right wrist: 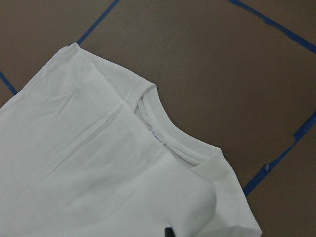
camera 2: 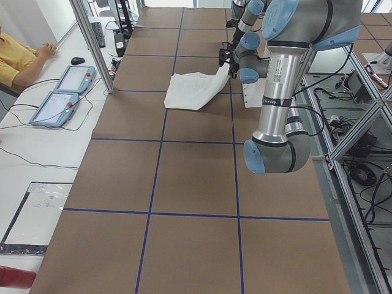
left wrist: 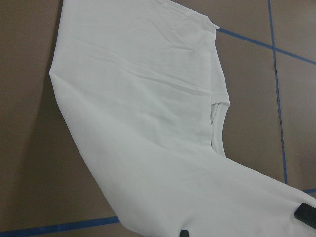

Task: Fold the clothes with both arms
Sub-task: 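Grasp the shirt's near edge with both grippers and lift it, then fold the lifted edge away from the robot onto the far edge with both grippers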

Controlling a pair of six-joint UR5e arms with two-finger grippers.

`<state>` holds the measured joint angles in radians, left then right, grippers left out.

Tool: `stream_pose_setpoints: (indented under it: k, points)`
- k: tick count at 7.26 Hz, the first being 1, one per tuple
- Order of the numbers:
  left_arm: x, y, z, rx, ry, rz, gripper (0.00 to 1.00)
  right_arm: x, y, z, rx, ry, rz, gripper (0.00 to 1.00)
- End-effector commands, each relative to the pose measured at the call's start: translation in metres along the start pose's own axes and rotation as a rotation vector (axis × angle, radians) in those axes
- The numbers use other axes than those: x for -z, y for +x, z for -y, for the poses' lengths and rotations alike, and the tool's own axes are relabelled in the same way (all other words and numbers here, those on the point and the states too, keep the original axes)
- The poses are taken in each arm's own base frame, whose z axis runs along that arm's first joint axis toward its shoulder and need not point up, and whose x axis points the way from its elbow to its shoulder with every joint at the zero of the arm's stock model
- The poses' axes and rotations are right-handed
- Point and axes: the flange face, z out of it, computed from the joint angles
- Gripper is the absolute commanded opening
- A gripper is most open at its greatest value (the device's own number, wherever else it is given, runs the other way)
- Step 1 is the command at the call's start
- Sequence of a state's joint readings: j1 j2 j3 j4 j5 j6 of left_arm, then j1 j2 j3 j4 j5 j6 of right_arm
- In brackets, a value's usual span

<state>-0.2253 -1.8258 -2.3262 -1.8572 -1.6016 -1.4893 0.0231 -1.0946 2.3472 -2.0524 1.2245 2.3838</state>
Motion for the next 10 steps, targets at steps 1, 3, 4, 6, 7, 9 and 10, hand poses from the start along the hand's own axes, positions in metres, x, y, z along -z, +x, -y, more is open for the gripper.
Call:
stream_pose_setpoints:
  k: [1,3,4,6,7,9,10]
  points:
    - [-0.010,-0.001,0.014,0.002,0.026,0.022,0.00,-0.005,-0.016,0.016,0.005,0.034,0.014,0.00]
    - [-0.033,0.008,0.065,-0.038,0.109,0.069,0.00,-0.019,-0.056,0.027,0.010,0.089,0.028,0.00]
    - [-0.051,0.018,0.103,-0.056,0.159,0.118,0.00,-0.030,-0.074,0.038,0.013,0.115,0.042,0.00]
    - [-0.084,0.005,0.173,-0.076,0.219,0.212,0.00,-0.083,-0.107,0.067,0.007,0.129,0.033,0.00]
    - [-0.112,0.003,0.200,-0.085,0.232,0.267,0.00,-0.108,-0.121,0.086,0.023,0.156,0.021,0.00]
    - [-0.165,-0.018,0.230,-0.091,0.245,0.300,0.00,-0.167,-0.149,0.103,0.047,0.200,0.010,0.00]
    - [-0.187,-0.034,0.237,-0.107,0.243,0.310,0.00,-0.189,-0.160,0.101,0.066,0.203,0.013,0.00]
